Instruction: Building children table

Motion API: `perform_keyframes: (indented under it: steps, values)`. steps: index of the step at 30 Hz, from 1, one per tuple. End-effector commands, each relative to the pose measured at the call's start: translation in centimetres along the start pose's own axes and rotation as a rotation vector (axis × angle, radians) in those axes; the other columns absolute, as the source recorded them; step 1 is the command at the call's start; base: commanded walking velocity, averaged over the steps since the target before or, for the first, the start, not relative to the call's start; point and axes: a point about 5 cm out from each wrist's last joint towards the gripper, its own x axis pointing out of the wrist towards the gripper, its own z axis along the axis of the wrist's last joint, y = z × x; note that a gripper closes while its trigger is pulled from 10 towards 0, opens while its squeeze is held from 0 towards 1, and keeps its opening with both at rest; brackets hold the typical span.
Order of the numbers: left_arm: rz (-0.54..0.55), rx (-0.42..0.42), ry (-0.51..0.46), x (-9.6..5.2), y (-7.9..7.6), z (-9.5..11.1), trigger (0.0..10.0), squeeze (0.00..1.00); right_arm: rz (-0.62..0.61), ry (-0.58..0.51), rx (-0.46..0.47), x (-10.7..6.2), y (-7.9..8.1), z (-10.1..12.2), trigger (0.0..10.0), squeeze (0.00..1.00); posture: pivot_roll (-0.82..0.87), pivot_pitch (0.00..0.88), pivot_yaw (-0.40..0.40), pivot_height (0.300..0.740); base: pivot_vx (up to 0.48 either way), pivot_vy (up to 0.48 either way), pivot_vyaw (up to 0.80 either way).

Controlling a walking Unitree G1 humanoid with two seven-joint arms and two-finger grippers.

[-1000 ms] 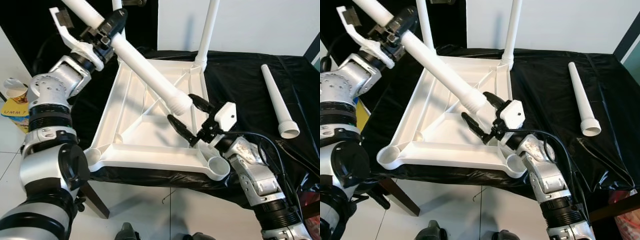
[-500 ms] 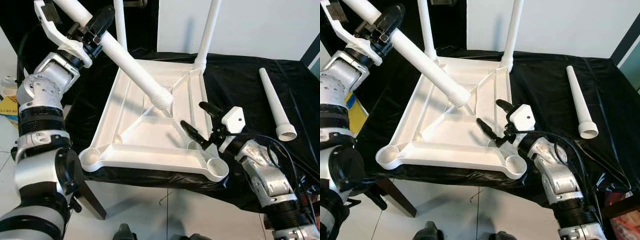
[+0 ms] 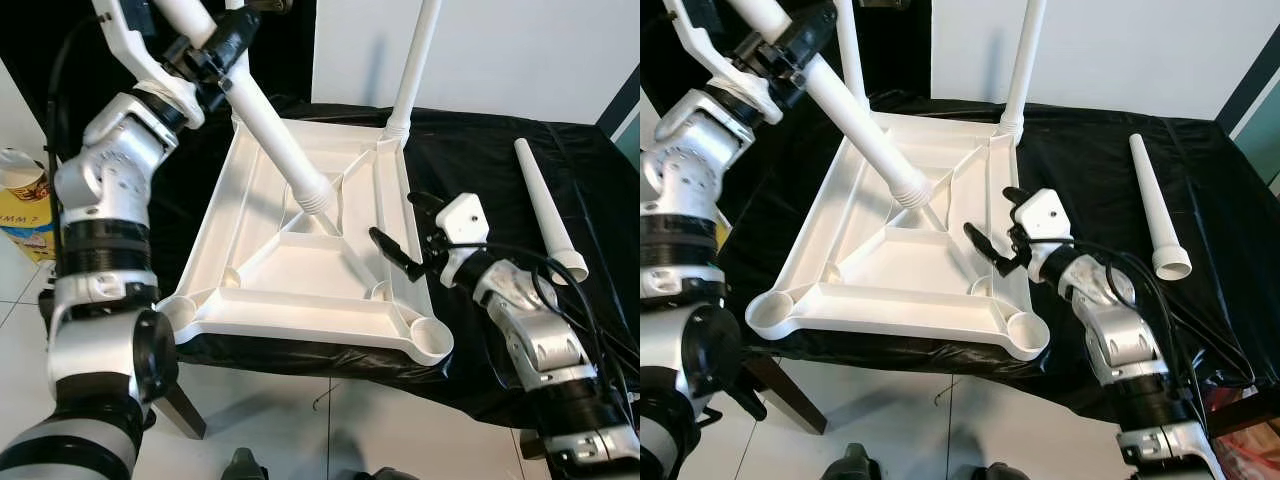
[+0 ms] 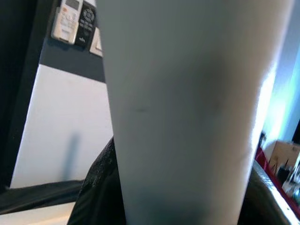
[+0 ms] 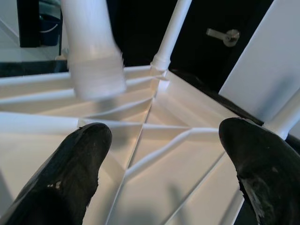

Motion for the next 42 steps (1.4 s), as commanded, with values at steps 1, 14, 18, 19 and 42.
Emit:
perform_keyframes:
  steps: [1,14,18,19,42]
  values:
    - [-0.029,0.043,-0.006,0.5,-0.8,0.1,10.0,0.00,0.009,0.009,0.002,0.1,0.0,0.1,10.0,0.00,0.02,0.030,-0.095,0.740,0.000,0.000,0.00]
    - [-0.142,0.133,0.036,2.3,-4.4,-2.0,10.0,0.00,0.086,-0.082,0.020,2.3,0.7,2.5,10.0,0.00,0.02,0.035,-0.095,0.740,0.000,0.000,0.00]
    - [-0.182,0.134,0.032,2.9,-5.9,-2.4,10.0,0.00,0.118,-0.069,0.024,2.9,1.4,2.3,10.0,0.00,0.03,0.026,-0.097,0.740,0.000,0.000,0.00]
    - [-0.198,0.137,0.029,3.2,-6.4,-2.5,10.0,0.00,0.127,-0.063,0.027,3.0,1.6,2.1,10.0,0.00,0.04,0.023,-0.100,0.740,0.000,0.000,0.00]
    - [-0.327,0.065,-0.016,4.6,-11.7,-3.3,10.0,0.00,0.065,-0.012,0.007,5.3,1.8,1.0,10.0,0.00,0.05,0.030,-0.084,0.740,0.000,0.000,0.00]
